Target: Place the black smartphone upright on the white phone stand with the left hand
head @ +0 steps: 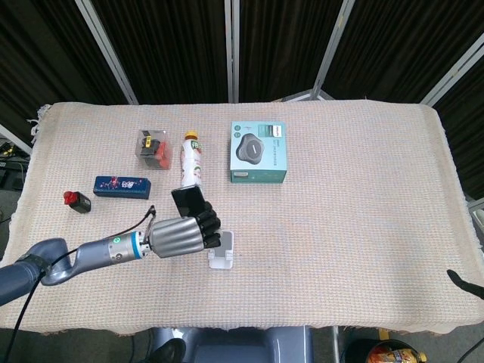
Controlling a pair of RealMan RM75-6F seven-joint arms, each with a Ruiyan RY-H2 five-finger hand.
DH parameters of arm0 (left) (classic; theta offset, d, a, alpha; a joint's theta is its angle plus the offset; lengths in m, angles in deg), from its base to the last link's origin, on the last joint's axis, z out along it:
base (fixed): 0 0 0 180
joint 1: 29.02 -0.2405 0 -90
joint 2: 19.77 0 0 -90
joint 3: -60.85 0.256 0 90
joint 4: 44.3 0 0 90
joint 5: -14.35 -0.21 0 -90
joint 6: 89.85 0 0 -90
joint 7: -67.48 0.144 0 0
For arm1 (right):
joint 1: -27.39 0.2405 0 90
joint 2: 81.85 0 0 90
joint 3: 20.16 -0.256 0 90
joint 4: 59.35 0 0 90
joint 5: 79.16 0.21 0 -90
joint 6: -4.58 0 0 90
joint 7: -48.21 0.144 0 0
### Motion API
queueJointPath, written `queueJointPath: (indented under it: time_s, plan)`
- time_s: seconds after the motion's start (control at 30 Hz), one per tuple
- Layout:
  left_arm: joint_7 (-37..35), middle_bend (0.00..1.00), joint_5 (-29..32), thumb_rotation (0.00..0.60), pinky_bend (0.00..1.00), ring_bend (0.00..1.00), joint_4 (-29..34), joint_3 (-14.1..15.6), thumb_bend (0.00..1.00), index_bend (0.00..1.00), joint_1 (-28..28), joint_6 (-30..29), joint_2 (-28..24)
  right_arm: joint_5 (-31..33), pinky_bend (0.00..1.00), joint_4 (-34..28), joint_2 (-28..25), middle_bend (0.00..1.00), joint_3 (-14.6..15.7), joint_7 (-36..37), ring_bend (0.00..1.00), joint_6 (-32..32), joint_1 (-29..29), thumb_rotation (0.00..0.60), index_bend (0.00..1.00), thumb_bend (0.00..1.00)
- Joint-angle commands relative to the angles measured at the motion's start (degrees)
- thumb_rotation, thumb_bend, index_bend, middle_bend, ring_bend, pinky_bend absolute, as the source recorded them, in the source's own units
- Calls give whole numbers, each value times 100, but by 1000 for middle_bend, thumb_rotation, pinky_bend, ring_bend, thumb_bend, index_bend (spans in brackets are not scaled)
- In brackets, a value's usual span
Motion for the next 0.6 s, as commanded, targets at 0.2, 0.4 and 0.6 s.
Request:
queueJointPath:
  time_s: [0.2, 0.4, 0.6]
  plan:
    - [819, 402, -119, 600, 393, 464, 513, 66, 0, 652, 511, 1059, -65, 7, 0, 35, -59, 0, -4, 170, 0, 28, -41, 600, 0, 0]
    - [1258, 381, 73, 600, 393, 458, 755, -3, 0, 621, 651, 1640, 85, -18, 0, 38, -91, 0, -1, 253, 0, 45, -62, 600, 0, 0]
    - [1498, 375, 79, 600, 393, 452, 926, 47, 0, 610, 855, 2090, 160, 11, 0, 60, -104, 0, -6, 305, 0, 6, -53, 600, 0, 0]
